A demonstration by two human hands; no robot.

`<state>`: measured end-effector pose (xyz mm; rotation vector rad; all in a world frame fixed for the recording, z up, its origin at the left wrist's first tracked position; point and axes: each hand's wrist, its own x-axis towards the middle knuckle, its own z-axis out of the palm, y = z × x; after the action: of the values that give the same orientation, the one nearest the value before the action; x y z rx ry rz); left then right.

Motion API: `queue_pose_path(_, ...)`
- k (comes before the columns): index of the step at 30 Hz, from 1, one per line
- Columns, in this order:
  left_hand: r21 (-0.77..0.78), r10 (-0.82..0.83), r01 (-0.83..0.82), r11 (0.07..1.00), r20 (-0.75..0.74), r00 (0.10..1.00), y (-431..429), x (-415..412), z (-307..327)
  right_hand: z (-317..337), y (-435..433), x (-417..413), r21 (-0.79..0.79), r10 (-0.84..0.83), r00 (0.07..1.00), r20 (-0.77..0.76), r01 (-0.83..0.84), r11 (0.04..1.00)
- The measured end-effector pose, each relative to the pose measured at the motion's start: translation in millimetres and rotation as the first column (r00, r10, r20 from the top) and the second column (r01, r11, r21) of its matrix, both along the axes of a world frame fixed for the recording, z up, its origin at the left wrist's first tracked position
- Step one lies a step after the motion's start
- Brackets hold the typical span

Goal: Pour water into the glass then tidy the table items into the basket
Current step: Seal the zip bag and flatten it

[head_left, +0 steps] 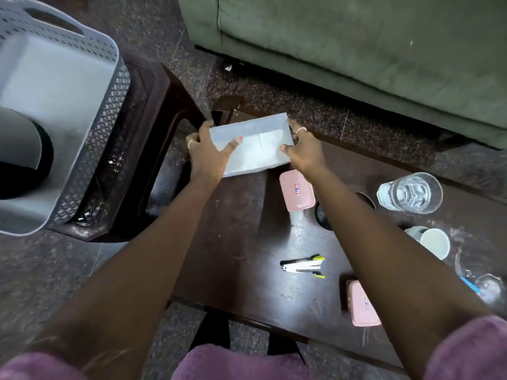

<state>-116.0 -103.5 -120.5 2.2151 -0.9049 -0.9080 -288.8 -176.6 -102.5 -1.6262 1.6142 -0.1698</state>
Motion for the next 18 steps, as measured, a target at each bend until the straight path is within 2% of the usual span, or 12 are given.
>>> queue_pose_path(3, 0.078, -0.087, 0.085, 0.993, 0.028, 0.996, 3.6, -5.4, -19.0, -16.6, -2.0, 3.5, -0.017, 0.034, 0.997, -0.064, -0.035, 0.999)
queue_pose_path(9, 0.283, -0.188, 0.139, 0.949, 0.153, 0.97, 16.1, -14.9, -46.3, -39.5, 10.8, 3.6, 0.027, 0.189, 0.961, -0.201, -0.187, 0.982)
queue_pose_path(12, 0.344, -0.222, 0.148, 0.927, 0.186, 0.957, 18.4, -19.0, -48.5, -40.7, 18.8, 1.0, -0.007, 0.204, 0.949, -0.24, -0.212, 0.977)
queue_pose_path(14, 0.321, -0.202, 0.129, 0.938, 0.206, 0.957, 18.1, -23.2, -44.4, -35.1, 23.2, -2.3, -0.067, 0.164, 0.956, -0.244, -0.186, 0.98)
queue_pose_path(18, 0.164, -0.197, 0.153, 0.975, 0.302, 0.933, 15.5, -39.6, -30.8, -7.2, 33.5, -12.0, -0.238, -0.009, 0.982, -0.188, -0.036, 0.971)
